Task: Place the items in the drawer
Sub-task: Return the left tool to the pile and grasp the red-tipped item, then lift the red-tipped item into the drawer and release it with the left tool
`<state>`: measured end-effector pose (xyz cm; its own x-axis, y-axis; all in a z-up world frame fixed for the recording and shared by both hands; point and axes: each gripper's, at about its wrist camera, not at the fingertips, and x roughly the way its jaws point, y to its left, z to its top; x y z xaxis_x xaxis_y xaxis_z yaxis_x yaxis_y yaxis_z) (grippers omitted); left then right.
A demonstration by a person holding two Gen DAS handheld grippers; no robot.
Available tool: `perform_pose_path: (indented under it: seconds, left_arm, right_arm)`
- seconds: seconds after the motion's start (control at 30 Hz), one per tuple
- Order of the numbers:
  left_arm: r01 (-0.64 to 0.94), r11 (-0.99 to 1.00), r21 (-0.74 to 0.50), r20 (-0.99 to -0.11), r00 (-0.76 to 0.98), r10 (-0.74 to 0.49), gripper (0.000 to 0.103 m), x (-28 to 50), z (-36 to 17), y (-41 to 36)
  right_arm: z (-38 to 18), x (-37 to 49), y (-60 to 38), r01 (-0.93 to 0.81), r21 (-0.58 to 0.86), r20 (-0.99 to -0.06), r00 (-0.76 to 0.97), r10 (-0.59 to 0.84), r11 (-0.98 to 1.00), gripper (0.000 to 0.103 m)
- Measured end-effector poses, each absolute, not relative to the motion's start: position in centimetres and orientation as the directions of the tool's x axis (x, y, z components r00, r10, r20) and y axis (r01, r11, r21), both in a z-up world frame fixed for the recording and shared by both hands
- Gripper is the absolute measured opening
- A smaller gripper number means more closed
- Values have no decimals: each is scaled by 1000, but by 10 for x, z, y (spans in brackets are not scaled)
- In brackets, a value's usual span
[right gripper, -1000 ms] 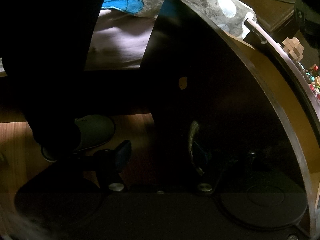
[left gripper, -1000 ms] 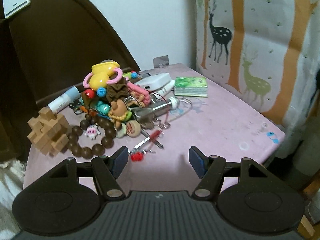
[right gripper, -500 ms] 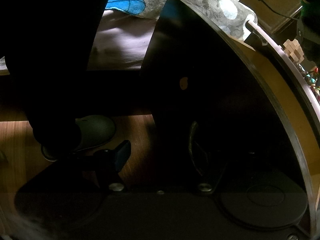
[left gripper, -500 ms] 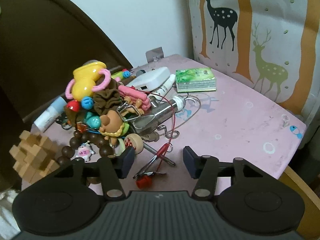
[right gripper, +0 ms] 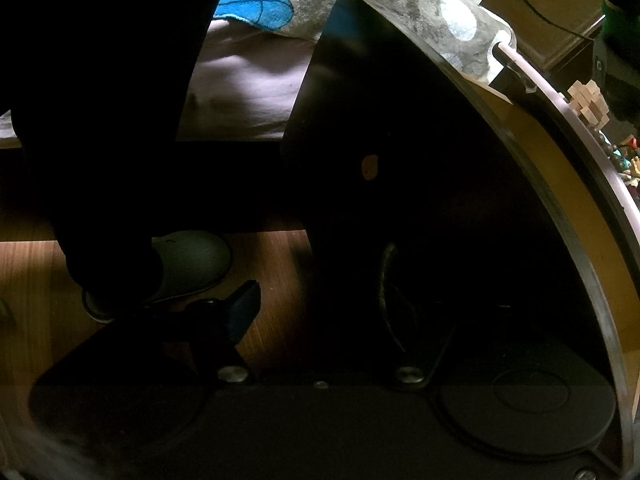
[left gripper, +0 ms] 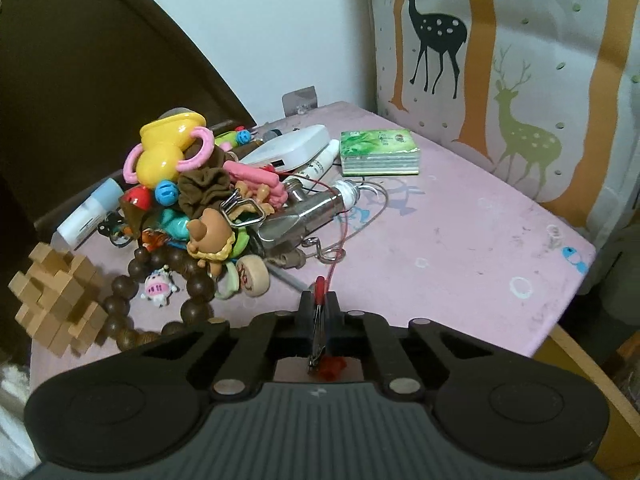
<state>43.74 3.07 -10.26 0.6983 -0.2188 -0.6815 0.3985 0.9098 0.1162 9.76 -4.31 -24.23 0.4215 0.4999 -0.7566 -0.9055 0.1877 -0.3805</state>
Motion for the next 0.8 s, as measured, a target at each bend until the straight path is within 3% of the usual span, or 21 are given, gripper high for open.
perform_pose_path:
  seconds: [0.4,0.47,0.5,0.53,0.8]
  left_arm:
    - [376,922,86,-673,705,-225,3,402,-81,41]
    - [361,926,107,-677,709,-198,8,407,-83,39]
    - [350,930,115,-676,714,-185,20,410,-85,39]
    - [339,933,123,-674,718,-172,24,414,-86,39]
    - [316,948,24,-695,687,-211,25,443,-106,38]
  right_arm:
    - [-243,98,-41,-904,-386,-761,426,489,186,73]
    - [-243,99,-40,-903,-386,-762,427,487,189,73]
    - [-243,99,-40,-903,-386,-762,427,487,189,73]
    - [-243,99,-40,-903,-386,-762,427,487,189,73]
    - [-244,98,-42,-904,-388,-760,424,494,179,73]
